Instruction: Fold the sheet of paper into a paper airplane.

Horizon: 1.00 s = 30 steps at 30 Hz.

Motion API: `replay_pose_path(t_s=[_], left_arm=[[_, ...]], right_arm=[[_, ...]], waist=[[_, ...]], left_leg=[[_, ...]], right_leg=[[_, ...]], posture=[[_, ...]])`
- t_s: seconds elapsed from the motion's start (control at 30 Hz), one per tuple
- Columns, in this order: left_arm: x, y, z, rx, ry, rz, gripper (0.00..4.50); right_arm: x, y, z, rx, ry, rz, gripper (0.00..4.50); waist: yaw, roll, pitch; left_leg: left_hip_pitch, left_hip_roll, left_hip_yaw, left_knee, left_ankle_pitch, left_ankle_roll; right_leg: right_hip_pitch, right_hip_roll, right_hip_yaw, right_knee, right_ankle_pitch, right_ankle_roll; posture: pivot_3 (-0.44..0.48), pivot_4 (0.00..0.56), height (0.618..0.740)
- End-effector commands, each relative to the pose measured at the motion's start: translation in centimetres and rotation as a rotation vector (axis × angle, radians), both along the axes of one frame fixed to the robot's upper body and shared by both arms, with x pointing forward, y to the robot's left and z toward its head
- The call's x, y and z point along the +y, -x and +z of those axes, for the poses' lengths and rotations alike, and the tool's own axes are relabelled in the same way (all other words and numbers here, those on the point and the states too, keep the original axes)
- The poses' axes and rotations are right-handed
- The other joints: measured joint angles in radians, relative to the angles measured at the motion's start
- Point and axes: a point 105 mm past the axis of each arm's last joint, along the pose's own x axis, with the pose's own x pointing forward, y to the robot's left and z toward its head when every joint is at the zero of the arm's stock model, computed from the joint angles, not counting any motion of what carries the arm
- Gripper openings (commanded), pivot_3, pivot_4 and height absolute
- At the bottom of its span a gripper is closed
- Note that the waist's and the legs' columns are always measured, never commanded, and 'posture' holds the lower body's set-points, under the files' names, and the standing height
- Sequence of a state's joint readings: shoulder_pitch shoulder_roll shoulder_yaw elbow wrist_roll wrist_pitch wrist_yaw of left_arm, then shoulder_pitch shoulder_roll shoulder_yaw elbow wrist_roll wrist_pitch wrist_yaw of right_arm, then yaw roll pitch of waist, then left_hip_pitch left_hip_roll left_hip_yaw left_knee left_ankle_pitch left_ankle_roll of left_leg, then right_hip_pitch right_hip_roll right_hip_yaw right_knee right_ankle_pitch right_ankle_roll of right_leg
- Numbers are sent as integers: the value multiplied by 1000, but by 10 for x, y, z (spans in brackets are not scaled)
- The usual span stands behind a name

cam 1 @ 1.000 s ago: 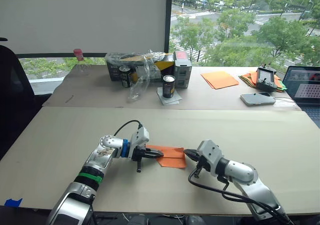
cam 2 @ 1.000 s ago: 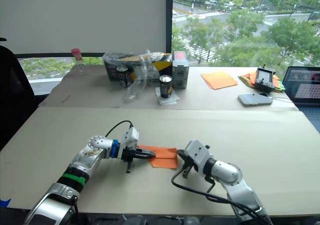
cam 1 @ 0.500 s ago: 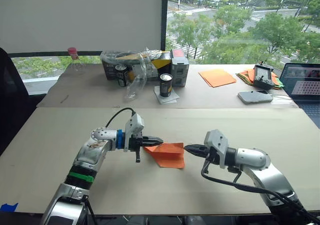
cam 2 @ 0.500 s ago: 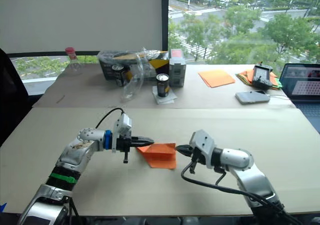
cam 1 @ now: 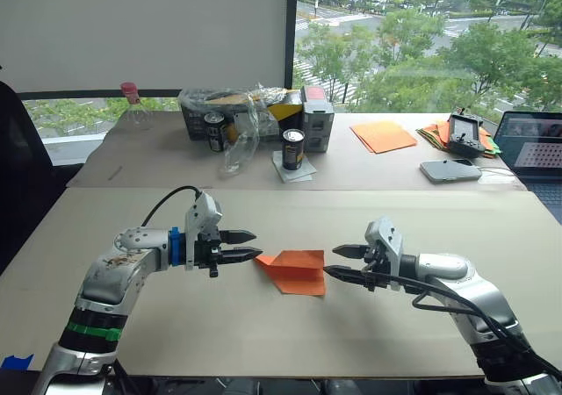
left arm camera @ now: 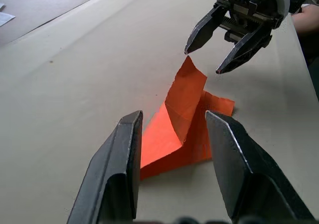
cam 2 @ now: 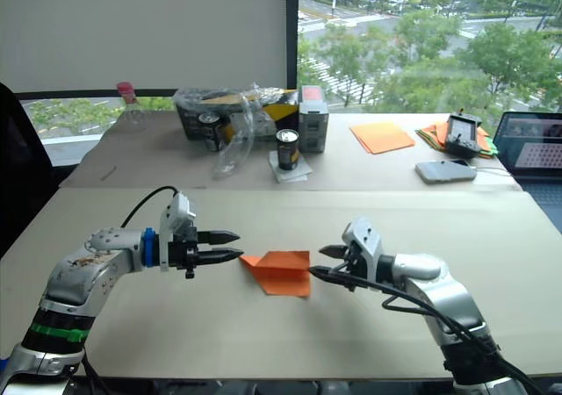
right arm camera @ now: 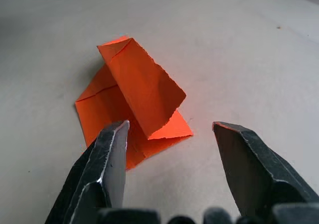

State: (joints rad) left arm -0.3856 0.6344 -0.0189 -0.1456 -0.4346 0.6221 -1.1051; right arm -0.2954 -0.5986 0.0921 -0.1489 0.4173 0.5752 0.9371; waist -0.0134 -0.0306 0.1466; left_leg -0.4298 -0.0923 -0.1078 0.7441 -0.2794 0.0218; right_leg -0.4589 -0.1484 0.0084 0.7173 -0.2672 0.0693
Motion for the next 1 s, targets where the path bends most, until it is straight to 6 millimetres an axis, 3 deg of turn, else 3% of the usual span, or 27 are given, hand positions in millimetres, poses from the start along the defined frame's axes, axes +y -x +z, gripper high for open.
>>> replay_pose_path(t_s=[0.03,0.07,0.3,0.33,0.5,0.6,0.87,1.0], left_arm=[[2,5,12,-49,8,6,3513],[4,7,11,-46,3,7,3841],[13,9,5,-68,-55,30,3841],[15,9,5,-68,-61,36,3877],[23,11,-3,-42,-106,69,3877],[24,17,-10,0,-129,54,3877],[27,21,-11,35,-111,69,3877],[28,21,-15,41,-114,70,3877]], right_arm=[[1,-4,11,37,-75,-3,3321],[3,-4,10,55,-81,9,3321],[15,-7,11,79,-97,89,3321],[16,-7,12,83,-98,102,2795],[17,-10,8,71,-56,128,1138],[22,-11,20,38,-77,165,40],[32,-15,66,-161,-44,279,40],[35,-33,82,-469,166,308,40]], waist=[[1,0,0],[0,0,0],[1,1,1],[1,1,1],[1,1,1],[0,2,2],[-1,4,4],[-2,4,4]], left_leg=[[0,0,0,0,0,0],[0,0,0,0,0,0],[0,0,0,0,0,0],[0,0,0,0,0,0],[0,0,0,0,0,0],[0,0,0,0,0,0],[0,0,0,-1,0,0],[0,0,1,-2,0,0]], right_leg=[[0,0,0,0,0,0],[0,0,0,0,0,0],[0,0,0,0,0,0],[0,0,0,0,0,0],[0,0,0,0,0,0],[0,0,0,0,0,0],[-1,0,0,-1,0,0],[-2,0,0,0,0,0]], posture=[[0,150,670],[0,150,670],[0,150,670],[0,150,670],[0,150,670],[0,150,670],[0,150,670],[0,150,670]])
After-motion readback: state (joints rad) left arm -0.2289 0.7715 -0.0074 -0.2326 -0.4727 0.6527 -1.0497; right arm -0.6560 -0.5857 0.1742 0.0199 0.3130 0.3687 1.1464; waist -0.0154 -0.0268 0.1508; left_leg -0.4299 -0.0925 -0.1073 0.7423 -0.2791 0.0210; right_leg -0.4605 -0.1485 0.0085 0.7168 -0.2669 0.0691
